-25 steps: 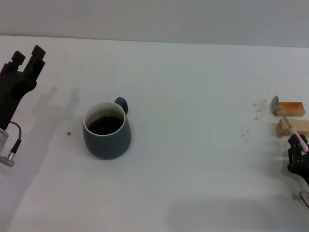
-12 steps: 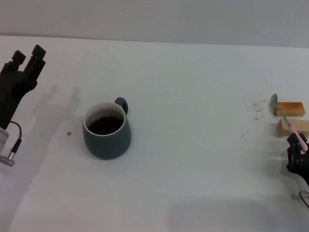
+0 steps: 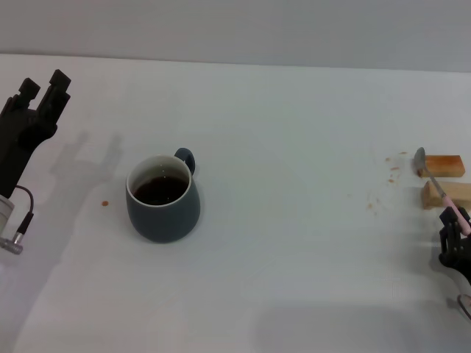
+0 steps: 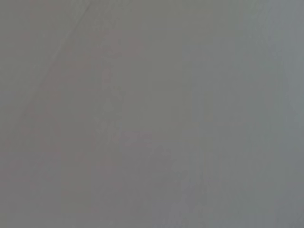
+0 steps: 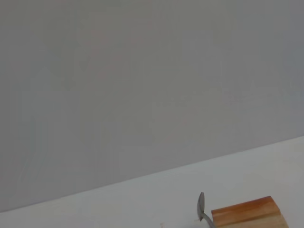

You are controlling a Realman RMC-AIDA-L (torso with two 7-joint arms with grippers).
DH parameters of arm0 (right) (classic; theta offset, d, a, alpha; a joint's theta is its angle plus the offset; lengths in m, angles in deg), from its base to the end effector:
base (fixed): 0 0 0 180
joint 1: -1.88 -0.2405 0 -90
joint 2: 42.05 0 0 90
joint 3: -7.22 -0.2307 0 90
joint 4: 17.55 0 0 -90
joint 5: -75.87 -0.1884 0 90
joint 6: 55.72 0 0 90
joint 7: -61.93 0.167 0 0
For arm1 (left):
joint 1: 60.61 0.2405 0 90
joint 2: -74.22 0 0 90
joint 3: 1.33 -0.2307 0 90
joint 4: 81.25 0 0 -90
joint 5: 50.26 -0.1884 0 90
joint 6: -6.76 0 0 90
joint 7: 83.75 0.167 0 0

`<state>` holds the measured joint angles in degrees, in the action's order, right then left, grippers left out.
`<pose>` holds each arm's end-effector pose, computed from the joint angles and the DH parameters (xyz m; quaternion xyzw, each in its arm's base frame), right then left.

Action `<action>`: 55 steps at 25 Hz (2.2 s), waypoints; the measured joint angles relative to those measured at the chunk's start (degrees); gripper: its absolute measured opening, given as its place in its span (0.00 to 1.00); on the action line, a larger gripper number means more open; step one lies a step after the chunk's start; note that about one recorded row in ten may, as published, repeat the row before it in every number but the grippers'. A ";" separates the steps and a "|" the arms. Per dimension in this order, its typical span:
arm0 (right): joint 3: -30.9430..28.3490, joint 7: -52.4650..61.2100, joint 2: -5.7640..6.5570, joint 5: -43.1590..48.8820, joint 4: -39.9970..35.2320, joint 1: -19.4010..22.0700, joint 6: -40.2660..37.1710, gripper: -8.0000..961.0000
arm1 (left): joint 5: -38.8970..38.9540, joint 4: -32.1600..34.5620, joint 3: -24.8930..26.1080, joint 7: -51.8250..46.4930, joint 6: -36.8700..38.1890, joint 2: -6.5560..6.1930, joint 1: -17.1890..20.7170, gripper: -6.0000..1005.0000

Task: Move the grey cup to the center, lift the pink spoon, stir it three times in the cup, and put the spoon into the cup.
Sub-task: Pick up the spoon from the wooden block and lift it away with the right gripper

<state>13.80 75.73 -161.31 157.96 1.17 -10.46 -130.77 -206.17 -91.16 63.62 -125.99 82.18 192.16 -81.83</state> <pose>0.3229 0.2269 -0.0450 -0.6668 0.3932 0.3168 0.5480 -0.2771 0.3174 0.0215 -0.6433 -0.3484 -0.4868 0.4773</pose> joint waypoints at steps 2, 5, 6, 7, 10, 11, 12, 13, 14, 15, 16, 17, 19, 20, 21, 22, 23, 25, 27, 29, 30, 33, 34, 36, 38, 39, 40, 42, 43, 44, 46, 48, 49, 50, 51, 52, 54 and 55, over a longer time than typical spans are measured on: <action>0.00 0.00 0.00 0.00 -0.01 0.02 0.13 0.11 | 0.00 -0.02 -0.06 -0.08 0.03 0.00 0.07 0.69; 0.00 0.00 0.00 0.00 -0.07 0.03 0.22 0.11 | -0.09 0.00 -0.14 -0.50 0.08 0.00 0.10 0.69; 0.00 0.00 0.00 0.00 -0.07 0.03 0.26 0.11 | -0.10 0.05 -0.16 -0.64 0.10 0.00 0.11 0.69; 0.00 0.00 0.00 0.00 -0.08 0.03 0.28 0.11 | -0.12 0.09 -0.17 -0.73 0.13 0.00 0.12 0.69; 0.06 0.00 0.00 0.00 -0.09 0.04 0.38 0.11 | -0.14 0.02 -0.18 -0.79 0.35 0.00 0.19 0.69; 0.07 0.00 0.00 0.00 -0.09 0.04 0.39 0.11 | -0.14 -0.03 -0.17 -0.79 0.38 0.00 0.24 0.69; 0.08 0.00 0.00 0.00 -0.09 0.06 0.41 0.11 | -0.15 -0.06 -0.18 -0.79 0.40 0.00 0.31 0.69; 0.10 0.00 0.00 0.00 -0.09 0.09 0.44 0.11 | -0.16 -0.11 -0.18 -0.79 0.41 0.00 0.38 0.69; 0.13 0.00 0.00 0.00 -0.09 0.11 0.49 0.11 | -0.17 -0.14 -0.18 -0.80 0.41 0.00 0.43 0.69; 0.15 0.00 0.00 0.00 -0.11 0.14 0.56 0.11 | -0.17 -0.17 -0.17 -0.81 0.42 0.00 0.49 0.69; 0.19 0.00 0.00 0.00 -0.13 0.14 0.66 0.11 | -0.18 -0.19 -0.18 -0.81 0.43 0.00 0.52 0.69; 0.27 0.00 0.00 0.00 -0.16 0.14 0.79 0.11 | -0.18 -0.20 -0.17 -0.82 0.43 0.00 0.55 0.69; 0.62 0.00 0.00 0.00 -0.18 0.14 1.05 0.11 | -0.18 -0.20 -0.17 -0.82 0.43 0.00 0.59 0.69; 0.77 0.00 0.00 0.00 -0.18 0.14 1.16 0.11 | -0.18 -0.20 -0.18 -0.82 0.43 0.00 0.59 0.69; 0.85 0.00 -0.01 0.00 -0.20 0.13 1.18 0.11 | -0.18 -0.20 -0.18 -0.82 0.43 0.00 0.62 0.69; 0.87 0.00 -0.03 0.00 -0.21 0.13 1.18 0.11 | -0.18 -0.20 -0.18 -0.82 0.43 0.00 0.64 0.69; 0.88 0.00 -0.05 -0.01 -0.21 0.12 1.19 0.11 | -0.18 -0.20 -0.18 -0.82 0.43 0.00 0.66 0.69; 0.88 0.00 -0.06 -0.01 -0.19 0.12 1.20 0.11 | -0.18 -0.20 -0.17 -0.82 0.44 0.00 0.69 0.69; 0.88 0.00 -0.07 -0.01 -0.18 0.11 1.22 0.11 | -0.18 -0.19 -0.18 -0.82 0.44 0.00 0.69 0.69; 0.88 0.00 -0.08 -0.01 -0.17 0.04 1.23 0.11 | -0.18 -0.19 -0.17 -0.82 0.44 0.00 0.69 0.69; 0.88 0.00 -0.09 -0.01 -0.17 -0.01 1.23 0.11 | -0.18 -0.19 -0.17 -0.82 0.44 0.00 0.69 0.69; 0.88 0.00 -0.09 -0.01 -0.16 -0.13 1.23 0.11 | -0.18 -0.20 -0.18 -0.82 0.43 0.00 0.68 0.69; 0.88 0.00 -0.09 -0.01 -0.16 -0.15 1.21 0.11 | -0.17 -0.19 -0.18 -0.82 0.43 0.00 0.68 0.69; 0.89 0.00 -0.08 -0.01 -0.16 -0.15 1.13 0.11 | -0.18 -0.20 -0.15 -0.82 0.43 0.00 0.66 0.69; 0.88 0.00 -0.05 -0.01 -0.16 -0.15 1.01 0.11 | -0.18 -0.20 -0.10 -0.82 0.42 0.00 0.65 0.69; 0.89 0.00 -0.04 -0.01 -0.17 -0.15 0.96 0.11 | -0.18 -0.19 -0.10 -0.82 0.41 0.00 0.65 0.69; 0.89 0.00 -0.03 -0.01 -0.17 -0.15 0.87 0.11 | -0.18 -0.20 -0.09 -0.82 0.39 0.00 0.65 0.69; 0.89 0.00 -0.02 -0.01 -0.18 -0.14 0.76 0.11 | -0.18 -0.19 -0.05 -0.82 0.34 0.00 0.65 0.69; 0.88 0.00 -0.02 -0.01 -0.18 -0.14 0.73 0.11 | -0.18 -0.20 -0.03 -0.81 0.32 0.00 0.65 0.69; 0.89 0.00 -0.01 -0.01 -0.17 -0.14 0.70 0.11 | -0.18 -0.20 0.00 -0.81 0.27 0.00 0.65 0.69; 0.88 0.00 0.00 -0.01 -0.21 -0.14 0.69 0.11 | -0.17 -0.20 0.00 -0.81 0.25 0.00 0.65 0.69; 0.88 0.00 0.00 -0.01 -0.24 -0.16 0.67 0.11 | -0.17 -0.19 0.01 -0.81 0.25 0.00 0.65 0.69; 0.89 0.00 0.00 -0.01 -0.25 -0.18 0.65 0.11 | -0.18 -0.19 0.01 -0.81 0.24 0.00 0.65 0.69; 0.89 0.00 0.00 -0.01 -0.28 -0.18 0.65 0.11 | -0.18 -0.19 0.04 -0.81 0.24 0.00 0.65 0.69; 0.88 0.00 0.00 -0.01 -0.29 -0.19 0.65 0.11 | -0.18 -0.20 0.06 -0.81 0.24 0.00 0.65 0.69; 0.89 0.00 0.00 -0.01 -0.29 -0.20 0.63 0.11 | -0.17 -0.19 0.08 -0.81 0.24 0.00 0.65 0.69; 0.89 0.00 0.00 -0.01 -0.28 -0.24 0.55 0.11 | -0.17 -0.20 0.09 -0.81 0.25 0.00 0.65 0.69; 0.88 0.00 0.00 -0.01 -0.27 -0.26 0.49 0.11 | -0.18 -0.20 0.09 -0.81 0.24 0.00 0.65 0.69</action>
<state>14.69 75.72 -161.31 157.96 0.90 -10.72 -130.27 -206.35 -91.36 63.71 -126.81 82.43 192.16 -81.18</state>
